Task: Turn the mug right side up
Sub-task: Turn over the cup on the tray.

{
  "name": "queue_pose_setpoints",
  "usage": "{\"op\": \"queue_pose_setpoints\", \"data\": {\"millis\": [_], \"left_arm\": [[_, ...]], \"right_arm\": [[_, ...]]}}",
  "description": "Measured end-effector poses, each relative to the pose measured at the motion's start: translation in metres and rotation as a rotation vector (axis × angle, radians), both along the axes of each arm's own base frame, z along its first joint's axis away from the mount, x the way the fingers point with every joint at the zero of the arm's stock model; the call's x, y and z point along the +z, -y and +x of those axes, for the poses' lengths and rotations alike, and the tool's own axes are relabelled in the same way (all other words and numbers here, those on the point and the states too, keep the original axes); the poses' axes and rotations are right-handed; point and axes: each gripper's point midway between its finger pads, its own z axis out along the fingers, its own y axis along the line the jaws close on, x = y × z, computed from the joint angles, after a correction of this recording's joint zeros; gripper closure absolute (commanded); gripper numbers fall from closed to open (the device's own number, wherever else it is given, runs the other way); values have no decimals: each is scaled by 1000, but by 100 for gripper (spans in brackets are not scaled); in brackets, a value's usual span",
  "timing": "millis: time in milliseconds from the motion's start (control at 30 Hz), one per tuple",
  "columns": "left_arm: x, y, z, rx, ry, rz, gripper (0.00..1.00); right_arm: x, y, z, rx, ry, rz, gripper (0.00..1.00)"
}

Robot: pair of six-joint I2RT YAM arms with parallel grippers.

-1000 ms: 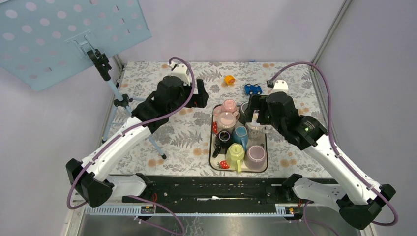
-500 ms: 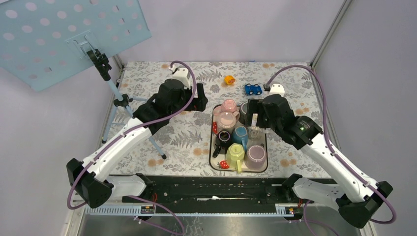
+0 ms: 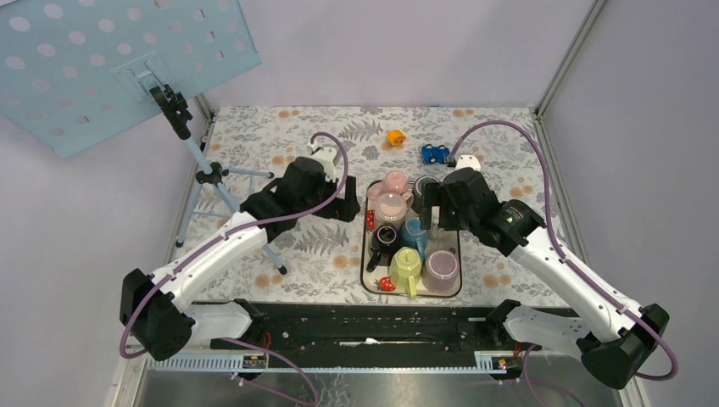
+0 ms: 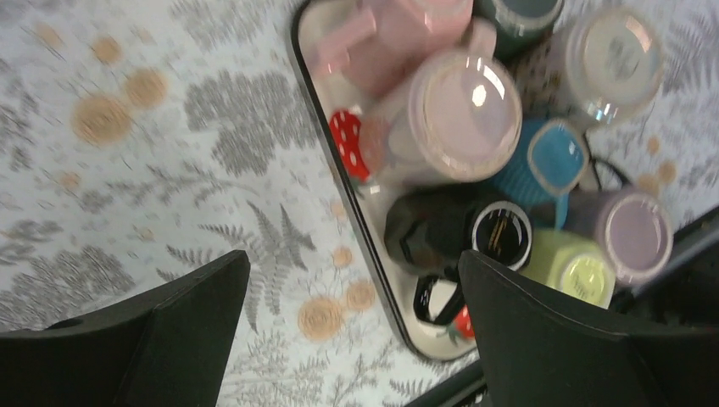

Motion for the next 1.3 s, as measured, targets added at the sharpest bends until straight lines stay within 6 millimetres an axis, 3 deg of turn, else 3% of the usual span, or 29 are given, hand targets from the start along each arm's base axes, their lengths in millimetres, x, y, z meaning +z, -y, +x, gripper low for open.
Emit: {"op": "queue_pose_setpoints", "data": {"millis": [100,200,467,600,800,1067,1300], "left_arm": [[-25,1,-20,-60,-66,11,1],[-39,4,-34,-103,-103,16,1],[-53,23,-65,-220,-138,51,6],[-71,35,-76,-266,-177,91,10],[-93,44,-86,-294,-222,145,17],[-129,56,-100,-312,-287,234,25],[-133,72,-94,-311,-277,254,29]], "right_arm": [[0,0,0,2,-2,2,0],[0,-1,0,2,-3,1,0],[-1,-2,0,5,-8,0,0],[2,-3,1,6,-3,8,0],[12,1,-2,-10,21,30,0],[51,18,-10,-55,139,96,0],[61,27,-14,-82,172,109,0]]}}
